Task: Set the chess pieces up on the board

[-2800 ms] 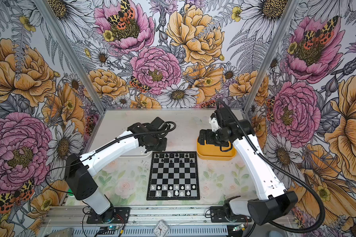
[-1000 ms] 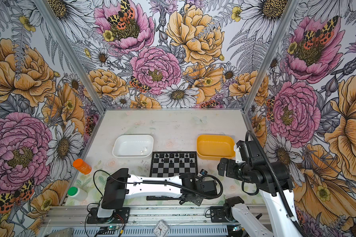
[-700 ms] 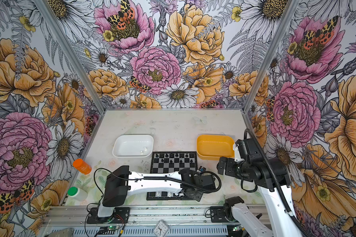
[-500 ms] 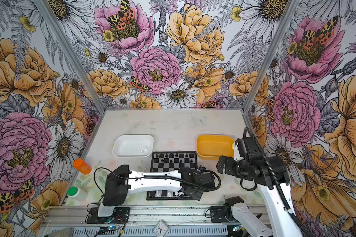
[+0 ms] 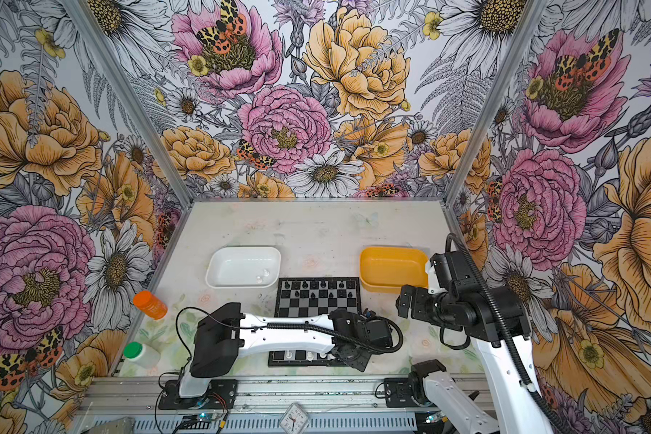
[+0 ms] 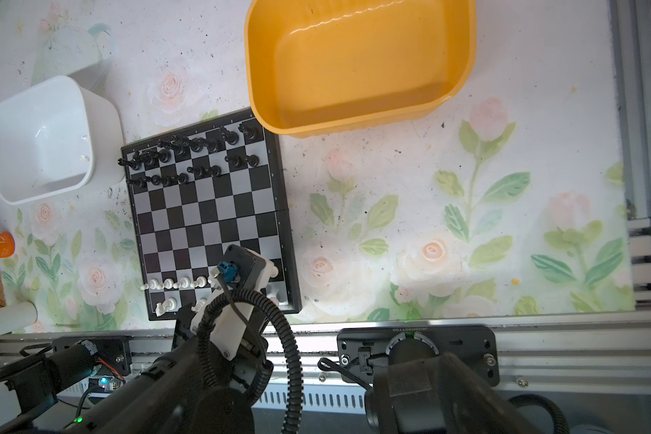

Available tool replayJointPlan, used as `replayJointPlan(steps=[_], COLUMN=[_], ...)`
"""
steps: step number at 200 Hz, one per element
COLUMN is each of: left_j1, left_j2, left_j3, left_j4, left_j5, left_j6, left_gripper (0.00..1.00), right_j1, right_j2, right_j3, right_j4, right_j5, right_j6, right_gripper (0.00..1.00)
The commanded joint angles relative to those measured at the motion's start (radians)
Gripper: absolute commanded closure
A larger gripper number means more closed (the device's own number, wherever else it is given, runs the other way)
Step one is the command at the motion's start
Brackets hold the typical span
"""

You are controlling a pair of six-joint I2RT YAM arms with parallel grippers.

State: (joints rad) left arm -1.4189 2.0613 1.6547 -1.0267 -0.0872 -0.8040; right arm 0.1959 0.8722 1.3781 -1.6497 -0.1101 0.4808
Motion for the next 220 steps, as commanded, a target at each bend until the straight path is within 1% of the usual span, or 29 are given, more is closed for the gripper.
replayJointPlan(steps=[1, 120, 143, 169, 220], left_j1=[0.004, 0.015, 0.016, 0.020, 0.030], left_j2=[0.013, 0.026, 0.028, 0.021, -0.007], left_j3=[-0.005, 0.011, 0.018, 0.018, 0.024], left_j4=[0.020, 0.020, 0.020, 0.021, 0.019], left_j5=[0.017, 0.015, 0.021, 0.015, 0.003], left_j6=[0.019, 0.041, 0.045, 0.046, 0.048], left_gripper=[0.88, 0.88, 0.83, 0.71, 0.69], right_j1=[-0.001, -0.002, -0.002, -0.003, -0.004], right_j2=[-0.010, -0.024, -0.025, -0.024, -0.028], right_j3=[0.009, 0.013, 0.013, 0.015, 0.011], right_j4=[-0.134, -0.133, -0.134, -0.134, -0.134], right_j5=[-0.011, -0.033, -0.040, -0.044, -0.043], right_j6=[-0.004, 0.002, 0.001, 0.001, 0.002], right_gripper=[0.01, 0.02, 0.02, 0.02, 0.02])
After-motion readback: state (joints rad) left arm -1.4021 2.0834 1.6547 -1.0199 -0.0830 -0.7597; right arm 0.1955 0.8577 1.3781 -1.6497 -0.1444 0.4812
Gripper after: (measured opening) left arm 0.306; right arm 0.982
